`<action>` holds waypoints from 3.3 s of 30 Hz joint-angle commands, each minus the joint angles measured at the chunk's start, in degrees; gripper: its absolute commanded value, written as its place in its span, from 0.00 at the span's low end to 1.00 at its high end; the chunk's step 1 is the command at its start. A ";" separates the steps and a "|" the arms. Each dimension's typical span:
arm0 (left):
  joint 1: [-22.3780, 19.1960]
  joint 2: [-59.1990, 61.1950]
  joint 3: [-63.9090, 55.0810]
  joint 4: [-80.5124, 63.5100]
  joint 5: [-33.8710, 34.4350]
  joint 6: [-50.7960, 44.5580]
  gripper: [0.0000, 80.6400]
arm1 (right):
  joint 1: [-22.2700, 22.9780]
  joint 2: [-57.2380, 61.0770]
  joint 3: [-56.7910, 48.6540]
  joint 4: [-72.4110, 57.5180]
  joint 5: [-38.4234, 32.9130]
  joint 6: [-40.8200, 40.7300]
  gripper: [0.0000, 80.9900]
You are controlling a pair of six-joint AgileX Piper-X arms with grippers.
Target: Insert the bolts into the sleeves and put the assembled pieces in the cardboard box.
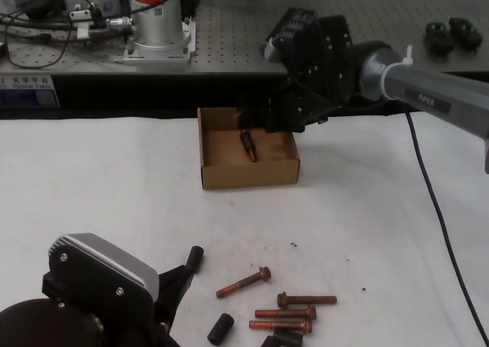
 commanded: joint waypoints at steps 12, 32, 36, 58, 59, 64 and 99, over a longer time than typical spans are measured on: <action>0.16 -0.53 -0.60 -0.17 -2.05 0.79 0.00 | 2.93 -12.32 -3.11 7.52 -6.67 -3.05 0.45; 0.16 -0.53 -2.48 7.18 3.79 1.25 0.00 | 7.48 -45.13 12.07 39.47 -0.83 -25.44 0.06; 0.16 -0.53 -3.81 8.29 7.42 0.90 0.00 | 10.20 -56.45 24.70 33.96 -0.59 -24.27 0.07; 2.18 16.00 -34.15 37.64 17.78 8.68 0.34 | 12.69 -111.02 90.10 -3.16 -9.47 -1.13 0.07; 2.73 17.98 -35.41 38.65 18.70 9.32 0.34 | 12.69 -112.55 91.77 -4.39 -11.11 -0.16 0.07; 4.60 27.11 -40.05 41.84 22.39 14.08 0.34 | 12.69 -119.05 95.79 -6.44 -12.24 2.14 0.07; 6.18 49.09 -57.39 52.92 14.41 49.89 0.34 | 12.69 -126.16 105.41 -11.66 -19.95 5.28 0.07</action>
